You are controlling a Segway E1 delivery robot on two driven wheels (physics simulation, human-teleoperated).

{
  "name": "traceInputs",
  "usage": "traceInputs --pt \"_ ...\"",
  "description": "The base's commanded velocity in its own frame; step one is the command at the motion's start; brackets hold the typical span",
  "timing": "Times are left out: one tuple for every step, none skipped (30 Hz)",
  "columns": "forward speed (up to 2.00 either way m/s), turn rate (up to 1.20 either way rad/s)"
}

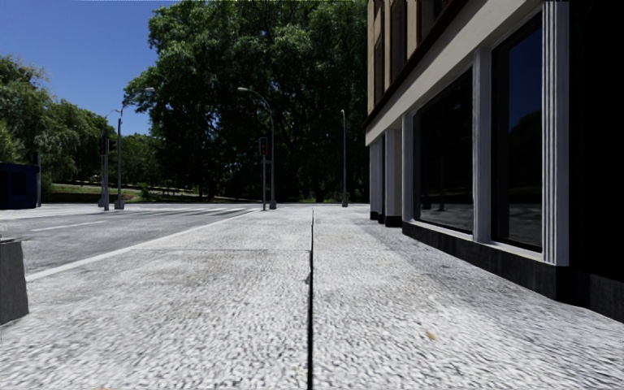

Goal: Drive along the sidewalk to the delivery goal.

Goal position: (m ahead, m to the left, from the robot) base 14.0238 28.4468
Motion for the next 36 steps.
traceInputs --pt "2.00 0.00" --pt "2.00 0.00" --pt "2.00 0.00" --pt "2.00 0.00" --pt "2.00 0.00" --pt "2.00 0.00" --pt "2.00 0.00" --pt "2.00 0.00" --pt "2.00 0.00" --pt "2.00 0.00" --pt "2.00 0.00" --pt "2.00 0.00" --pt "2.00 0.00" --pt "2.00 0.00" --pt "2.00 0.00" --pt "2.00 0.00" --pt "2.00 0.00" --pt "2.00 0.00" --pt "2.00 0.00" --pt "2.00 0.00" --pt "2.00 0.00" --pt "2.00 0.00" --pt "2.00 0.00" --pt "2.00 0.00" --pt "2.00 0.00" --pt "2.00 0.00" --pt "2.00 0.00" --pt "2.00 0.00" --pt "2.00 0.00" --pt "2.00 0.00" --pt "2.00 0.00" --pt "2.00 0.00" --pt "2.00 0.00" --pt "2.00 0.00" --pt "2.00 0.00" --pt "2.00 0.00"
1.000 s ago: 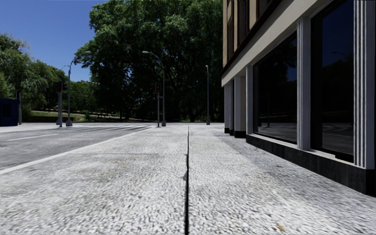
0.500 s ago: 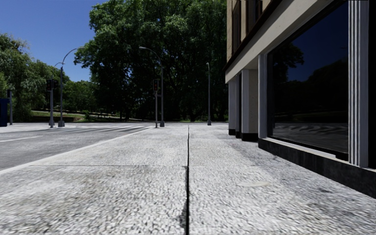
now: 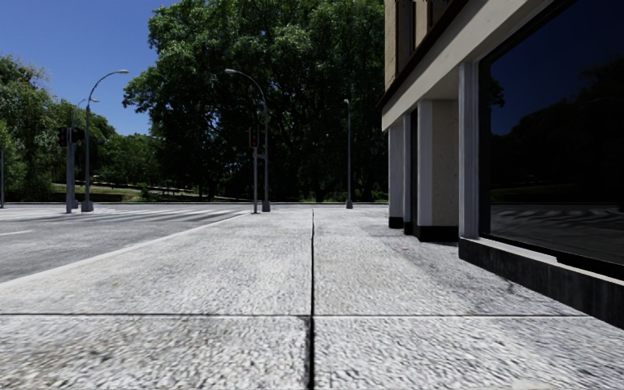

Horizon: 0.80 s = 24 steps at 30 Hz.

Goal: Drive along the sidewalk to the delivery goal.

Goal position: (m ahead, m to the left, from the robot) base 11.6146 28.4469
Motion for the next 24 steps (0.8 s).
traceInputs --pt "2.00 0.00" --pt "2.00 0.00" --pt "2.00 0.00" --pt "2.00 0.00" --pt "2.00 0.00" --pt "2.00 0.00" --pt "2.00 0.00" --pt "2.00 0.00" --pt "2.00 0.00" --pt "2.00 0.00" --pt "2.00 0.00" --pt "2.00 0.00" --pt "2.00 0.00" --pt "2.00 0.00" --pt "2.00 0.00" --pt "2.00 0.00" --pt "2.00 0.00" --pt "2.00 0.00" --pt "2.00 0.00" --pt "2.00 0.00" --pt "2.00 0.00" --pt "2.00 0.00" --pt "2.00 0.00" --pt "2.00 0.00"
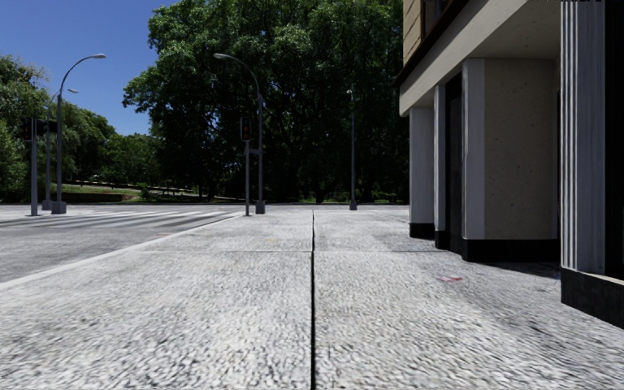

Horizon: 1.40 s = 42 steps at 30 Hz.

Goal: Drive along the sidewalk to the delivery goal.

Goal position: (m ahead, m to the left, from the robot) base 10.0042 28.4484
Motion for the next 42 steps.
traceInputs --pt "2.00 0.00" --pt "2.00 0.00" --pt "2.00 0.00" --pt "2.00 0.00" --pt "2.00 0.00" --pt "2.00 0.00" --pt "2.00 0.00" --pt "2.00 0.00" --pt "2.00 0.00" --pt "2.00 0.00" --pt "2.00 0.00" --pt "2.00 0.00" --pt "2.00 0.00" --pt "2.00 0.00" --pt "2.00 0.00" --pt "2.00 0.00" --pt "2.00 0.00" --pt "2.00 0.00" --pt "2.00 0.00" --pt "2.00 0.00" --pt "2.00 0.00" --pt "2.00 0.00" --pt "2.00 0.00" --pt "2.00 0.00" --pt "2.00 0.00" --pt "2.00 0.00" --pt "2.00 0.00" --pt "2.00 0.00" --pt "2.00 0.00" --pt "2.00 0.00" --pt "2.00 0.00" --pt "2.00 0.00" --pt "2.00 0.00" --pt "2.00 0.00" --pt "2.00 0.00" --pt "2.00 0.00" --pt "2.00 0.00" --pt "2.00 0.00" --pt "2.00 0.00" --pt "2.00 0.00" --pt "2.00 0.00" --pt "2.00 0.00"
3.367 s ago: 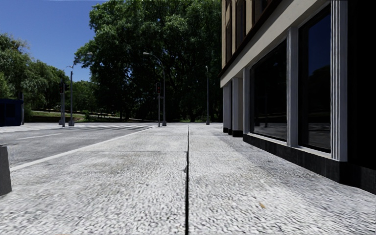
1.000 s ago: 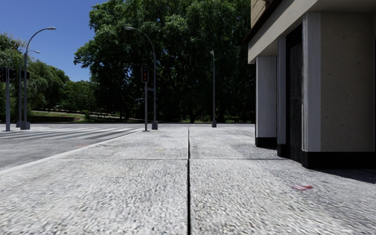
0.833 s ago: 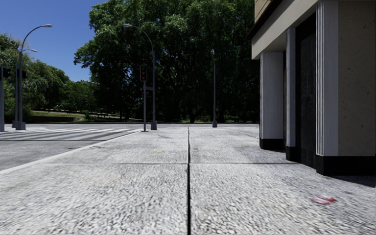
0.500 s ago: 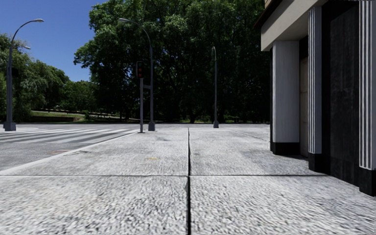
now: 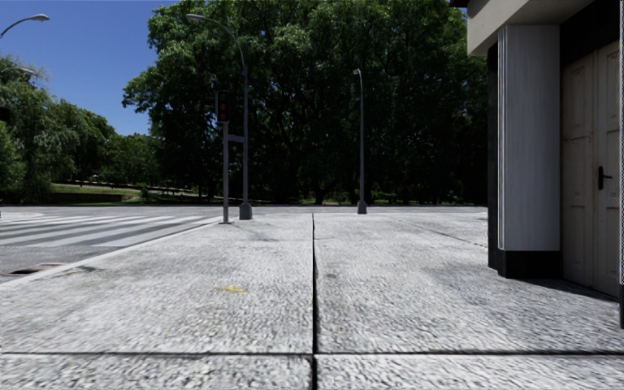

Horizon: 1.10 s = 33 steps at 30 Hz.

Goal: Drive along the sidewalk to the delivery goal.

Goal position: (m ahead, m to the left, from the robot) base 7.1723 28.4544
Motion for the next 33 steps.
traceInputs --pt "2.00 0.00" --pt "2.00 0.00" --pt "2.00 0.00" --pt "2.00 0.00" --pt "2.00 0.00" --pt "2.00 0.00" --pt "2.00 0.00" --pt "2.00 0.00" --pt "2.00 0.00" --pt "2.00 0.00" --pt "2.00 0.00" --pt "2.00 0.00" --pt "2.00 0.00" --pt "2.00 0.00" --pt "2.00 0.00" --pt "2.00 0.00" --pt "2.00 0.00" --pt "2.00 0.00" --pt "2.00 0.00" --pt "2.00 0.17" --pt "2.00 0.28" --pt "2.00 0.28" --pt "2.00 0.31" --pt "2.00 0.36" --pt "2.00 0.36" --pt "2.00 0.41" --pt "2.00 0.48" --pt "2.00 0.54" --pt "2.00 0.54" --pt "2.00 0.57" --pt "2.00 0.57" --pt "2.00 0.58" --pt "2.00 0.58"
